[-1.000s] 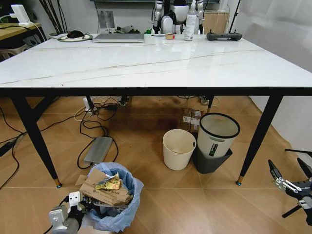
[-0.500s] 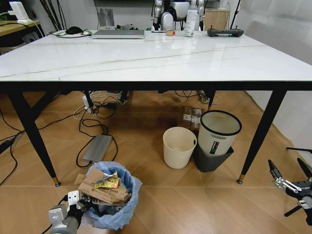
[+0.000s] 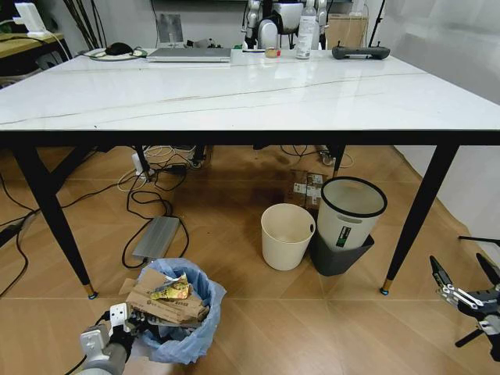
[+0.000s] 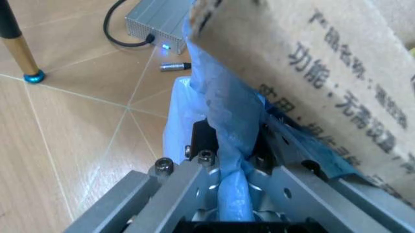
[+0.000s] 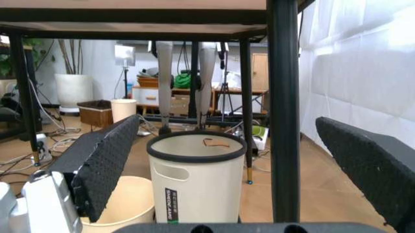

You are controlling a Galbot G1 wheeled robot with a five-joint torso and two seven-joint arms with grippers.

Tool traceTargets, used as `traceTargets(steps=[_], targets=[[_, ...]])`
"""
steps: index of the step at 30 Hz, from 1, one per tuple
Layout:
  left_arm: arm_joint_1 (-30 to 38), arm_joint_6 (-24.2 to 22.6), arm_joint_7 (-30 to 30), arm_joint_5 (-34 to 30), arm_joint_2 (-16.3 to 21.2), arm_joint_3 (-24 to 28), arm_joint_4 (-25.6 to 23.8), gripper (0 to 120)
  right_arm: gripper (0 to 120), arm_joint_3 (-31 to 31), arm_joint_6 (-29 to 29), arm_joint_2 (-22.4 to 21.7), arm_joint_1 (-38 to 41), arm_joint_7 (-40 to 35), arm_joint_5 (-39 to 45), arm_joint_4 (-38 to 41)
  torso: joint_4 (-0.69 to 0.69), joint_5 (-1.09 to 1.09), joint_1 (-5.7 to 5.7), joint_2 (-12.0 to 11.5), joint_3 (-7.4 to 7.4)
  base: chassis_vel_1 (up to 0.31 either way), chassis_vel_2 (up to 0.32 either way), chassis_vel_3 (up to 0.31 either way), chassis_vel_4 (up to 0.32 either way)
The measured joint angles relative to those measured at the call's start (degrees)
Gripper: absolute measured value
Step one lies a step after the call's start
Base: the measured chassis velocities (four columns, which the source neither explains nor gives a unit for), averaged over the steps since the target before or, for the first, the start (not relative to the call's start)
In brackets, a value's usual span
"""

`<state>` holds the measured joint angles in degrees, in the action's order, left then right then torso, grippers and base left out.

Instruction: Pick up the trash bin and place the trash from the table into it.

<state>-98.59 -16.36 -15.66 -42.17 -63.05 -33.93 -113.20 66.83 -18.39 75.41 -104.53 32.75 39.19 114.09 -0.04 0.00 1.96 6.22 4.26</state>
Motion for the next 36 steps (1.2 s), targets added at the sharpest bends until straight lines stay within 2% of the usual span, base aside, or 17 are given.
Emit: traceTargets(steps=[20, 36], targets=[[5.0, 1.9, 2.8, 1.3, -0.4, 1.4, 9.5, 0, 100, 0.0, 0.0, 0.0, 0.0, 0.0, 0.0, 0.0, 0.01, 0.0, 0.07, 0.3, 0.19, 0.0, 0.0, 0.0, 0.0], [5.1, 2.4, 3.1, 1.9, -0.3, 1.3, 10.2, 0, 100, 0.0, 0.0, 0.0, 0.0, 0.0, 0.0, 0.0, 0.0, -0.03, 0.09, 0.3, 0.24, 0.0, 0.0, 0.0, 0.0]])
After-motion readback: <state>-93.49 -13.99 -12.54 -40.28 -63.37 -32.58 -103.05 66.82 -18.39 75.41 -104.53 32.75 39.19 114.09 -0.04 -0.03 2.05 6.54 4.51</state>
